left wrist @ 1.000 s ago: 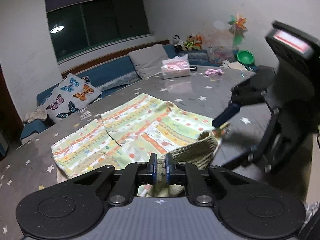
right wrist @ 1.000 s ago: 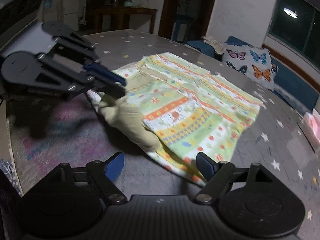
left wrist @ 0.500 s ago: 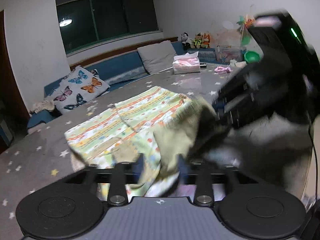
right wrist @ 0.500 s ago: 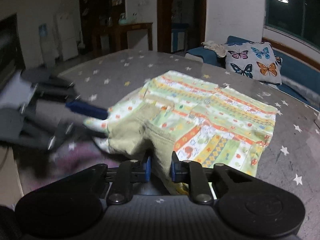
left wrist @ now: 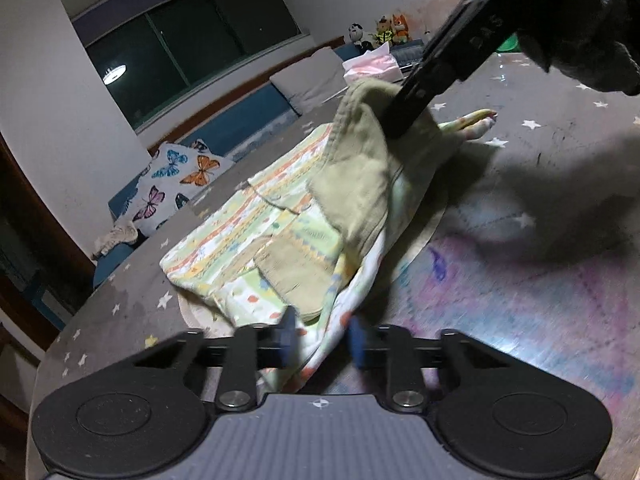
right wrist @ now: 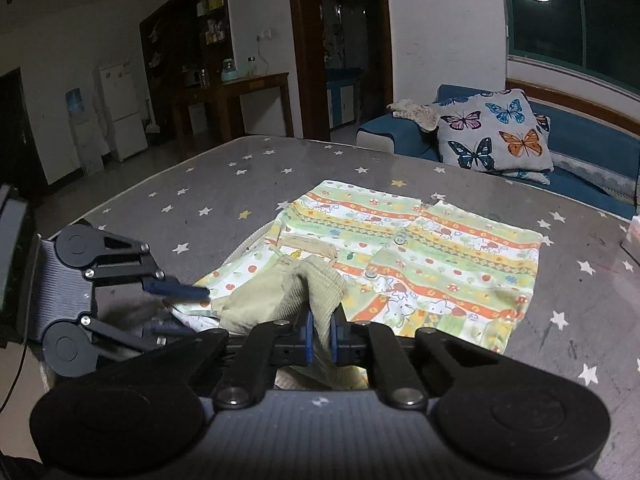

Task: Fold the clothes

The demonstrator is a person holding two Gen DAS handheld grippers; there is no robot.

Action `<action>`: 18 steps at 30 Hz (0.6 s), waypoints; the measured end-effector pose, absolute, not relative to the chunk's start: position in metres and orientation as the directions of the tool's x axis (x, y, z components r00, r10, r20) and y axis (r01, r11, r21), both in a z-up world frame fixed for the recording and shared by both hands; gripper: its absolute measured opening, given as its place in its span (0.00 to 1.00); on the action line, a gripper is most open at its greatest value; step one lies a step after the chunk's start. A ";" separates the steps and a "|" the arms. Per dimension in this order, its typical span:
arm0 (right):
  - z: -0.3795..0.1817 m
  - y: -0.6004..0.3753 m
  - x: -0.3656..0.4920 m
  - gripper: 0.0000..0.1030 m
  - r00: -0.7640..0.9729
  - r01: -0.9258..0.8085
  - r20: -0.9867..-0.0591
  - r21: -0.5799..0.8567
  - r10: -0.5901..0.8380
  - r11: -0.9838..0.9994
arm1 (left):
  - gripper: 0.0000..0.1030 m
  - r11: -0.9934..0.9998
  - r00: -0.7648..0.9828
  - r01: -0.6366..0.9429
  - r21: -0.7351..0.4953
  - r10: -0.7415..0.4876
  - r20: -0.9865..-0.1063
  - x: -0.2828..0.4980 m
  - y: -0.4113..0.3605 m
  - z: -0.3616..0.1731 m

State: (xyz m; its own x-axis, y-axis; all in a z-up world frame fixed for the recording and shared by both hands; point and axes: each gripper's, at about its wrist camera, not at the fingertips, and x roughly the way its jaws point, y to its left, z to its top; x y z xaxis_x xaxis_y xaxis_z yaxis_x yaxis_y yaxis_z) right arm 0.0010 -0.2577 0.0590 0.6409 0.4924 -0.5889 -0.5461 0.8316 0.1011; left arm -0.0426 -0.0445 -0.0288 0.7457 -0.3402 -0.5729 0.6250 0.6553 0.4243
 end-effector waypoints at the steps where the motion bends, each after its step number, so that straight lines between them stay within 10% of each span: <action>1: 0.058 -0.258 0.000 0.05 0.642 -0.544 -0.586 0.106 0.494 0.833 | 0.08 0.659 0.745 0.624 0.419 -0.340 -0.574 -0.043 -0.042 -0.027; 18: 0.121 -0.275 -0.081 0.04 0.669 -0.613 -0.468 0.091 0.577 0.785 | 0.04 0.688 0.731 0.652 0.317 -0.460 -0.504 -0.123 -0.017 0.065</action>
State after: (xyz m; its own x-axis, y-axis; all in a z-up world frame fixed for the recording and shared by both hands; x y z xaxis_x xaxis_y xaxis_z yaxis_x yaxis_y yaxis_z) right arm -0.0810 -0.2748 0.1210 0.6694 0.5771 -0.4679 -0.6130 0.7848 0.0911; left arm -0.1227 -0.0169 0.0651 0.7308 -0.4604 -0.5039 0.6524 0.6882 0.3174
